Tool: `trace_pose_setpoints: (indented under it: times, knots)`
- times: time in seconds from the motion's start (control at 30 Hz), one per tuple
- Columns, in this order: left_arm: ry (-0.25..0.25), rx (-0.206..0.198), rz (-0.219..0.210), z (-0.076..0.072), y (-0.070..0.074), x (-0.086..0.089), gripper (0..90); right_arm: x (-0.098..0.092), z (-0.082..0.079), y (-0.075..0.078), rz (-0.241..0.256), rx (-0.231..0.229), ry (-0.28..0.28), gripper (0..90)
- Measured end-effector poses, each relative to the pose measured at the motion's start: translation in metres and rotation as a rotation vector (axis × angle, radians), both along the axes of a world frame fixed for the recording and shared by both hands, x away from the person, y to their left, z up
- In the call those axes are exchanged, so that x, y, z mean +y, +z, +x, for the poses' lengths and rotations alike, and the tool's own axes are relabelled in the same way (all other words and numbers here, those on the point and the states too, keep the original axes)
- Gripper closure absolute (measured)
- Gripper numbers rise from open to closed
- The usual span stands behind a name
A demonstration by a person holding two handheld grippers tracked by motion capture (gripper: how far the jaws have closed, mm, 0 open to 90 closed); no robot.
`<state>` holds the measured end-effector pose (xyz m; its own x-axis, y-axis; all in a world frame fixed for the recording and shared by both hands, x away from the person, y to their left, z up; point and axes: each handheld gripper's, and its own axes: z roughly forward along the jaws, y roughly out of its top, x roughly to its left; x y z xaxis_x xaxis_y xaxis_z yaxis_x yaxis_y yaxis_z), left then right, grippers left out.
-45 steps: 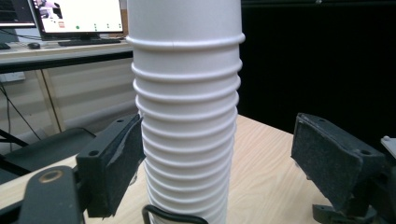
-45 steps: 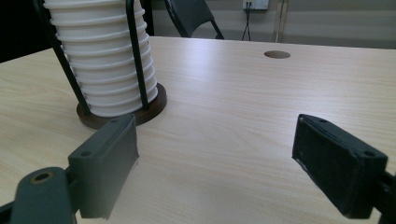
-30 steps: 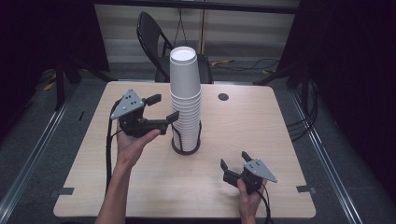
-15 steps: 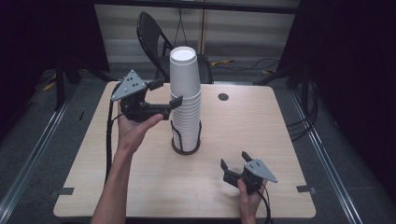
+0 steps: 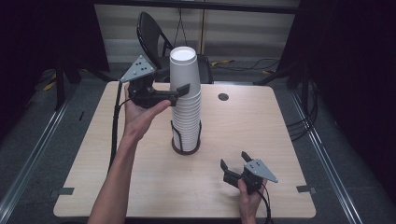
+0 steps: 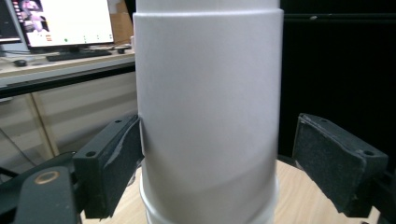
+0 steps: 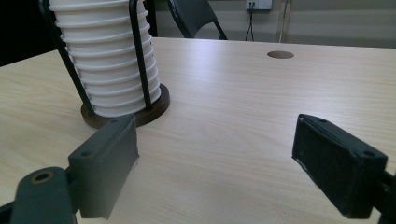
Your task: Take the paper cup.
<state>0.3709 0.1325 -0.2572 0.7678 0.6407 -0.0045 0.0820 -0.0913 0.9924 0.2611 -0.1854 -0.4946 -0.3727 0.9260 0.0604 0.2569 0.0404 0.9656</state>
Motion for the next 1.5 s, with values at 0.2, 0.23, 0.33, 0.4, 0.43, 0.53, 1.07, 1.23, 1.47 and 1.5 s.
trace_pose_setpoints:
  times: [0.2, 0.23, 0.33, 0.4, 0.43, 0.53, 1.07, 1.23, 1.47, 1.5]
  knots:
    - [-0.004, 0.017, 0.036, 0.015, 0.003, -0.011, 14.0, -0.001, 0.0, 0.0, 0.001, 0.001, 0.004, 13.7]
    - [-0.004, 0.017, 0.036, 0.015, 0.003, -0.011, 12.9, -0.001, 0.0, 0.0, 0.001, 0.001, 0.004, 13.7]
    - [-0.004, 0.024, 0.057, 0.019, 0.002, -0.016, 11.8, 0.0, 0.0, 0.0, 0.001, 0.003, 0.005, 13.8]
    - [-0.008, 0.039, 0.062, 0.023, 0.0, -0.019, 10.6, 0.0, 0.0, 0.0, 0.001, 0.003, 0.005, 13.8]
    - [-0.008, 0.039, 0.062, 0.023, 0.0, -0.019, 10.1, 0.0, 0.0, 0.0, 0.001, 0.003, 0.005, 13.8]
    - [-0.004, 0.035, 0.088, 0.024, -0.001, -0.025, 9.3, 0.0, 0.0, 0.0, 0.001, 0.003, 0.004, 13.9]
    - [0.004, 0.053, 0.141, 0.029, -0.004, -0.033, 9.6, -0.001, 0.0, 0.0, 0.004, 0.001, 0.0, 13.9]
    - [0.001, 0.046, 0.141, 0.029, -0.002, -0.033, 10.6, -0.001, 0.0, 0.0, 0.004, 0.0, -0.003, 14.2]
    - [0.009, 0.042, 0.141, 0.029, 0.002, -0.032, 10.7, -0.001, 0.0, 0.0, 0.004, 0.001, -0.001, 16.1]
    - [0.007, 0.039, 0.135, 0.029, 0.002, -0.032, 10.7, -0.001, 0.0, 0.0, 0.004, 0.001, -0.001, 16.1]
